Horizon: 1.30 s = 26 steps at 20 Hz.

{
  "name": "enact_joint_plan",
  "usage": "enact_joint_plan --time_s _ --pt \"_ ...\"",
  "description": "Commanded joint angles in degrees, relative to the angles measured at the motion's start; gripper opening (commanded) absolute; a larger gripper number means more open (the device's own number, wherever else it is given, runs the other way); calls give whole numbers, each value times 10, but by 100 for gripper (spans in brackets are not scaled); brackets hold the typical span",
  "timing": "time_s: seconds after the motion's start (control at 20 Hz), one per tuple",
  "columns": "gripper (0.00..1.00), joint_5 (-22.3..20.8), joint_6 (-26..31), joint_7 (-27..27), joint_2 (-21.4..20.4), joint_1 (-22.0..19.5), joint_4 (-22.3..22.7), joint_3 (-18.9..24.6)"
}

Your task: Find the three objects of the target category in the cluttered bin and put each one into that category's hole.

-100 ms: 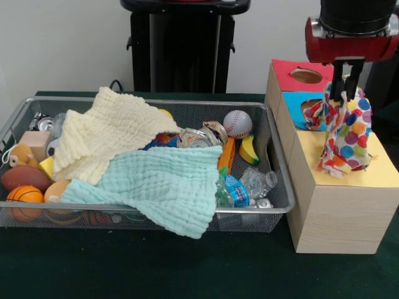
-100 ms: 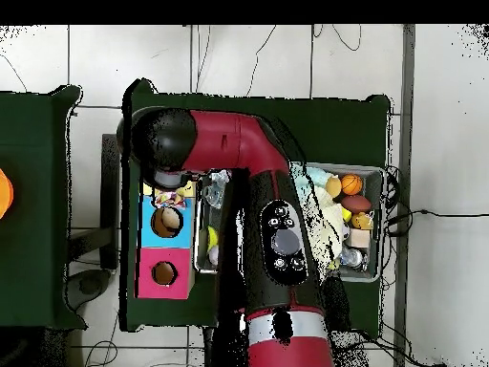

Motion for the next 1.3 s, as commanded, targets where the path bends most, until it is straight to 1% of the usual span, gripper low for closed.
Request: enact_joint_plan --time_s 0.05,0.2,0.3,0.4,0.45,0.55,0.6,0.8,0.9,1.05,1.3 --pt "0 18 124 170 -8 21 -94 -16" --pt "0 25 185 191 -12 30 -138 -19" --pt "0 27 209 201 -9 35 -159 -21" --pt "0 29 204 205 -1 40 -165 -24" --pt "0 28 194 205 3 41 -162 -27" --pt "0 23 158 198 25 42 -157 -30" --pt "0 16 135 189 42 40 -153 -32" --pt "0 0 75 160 80 30 -139 -32" --pt "0 -2 49 151 89 27 -133 -30" --pt "0 -3 28 140 95 24 -126 -31" --pt "0 1 3 118 90 16 -102 -33"
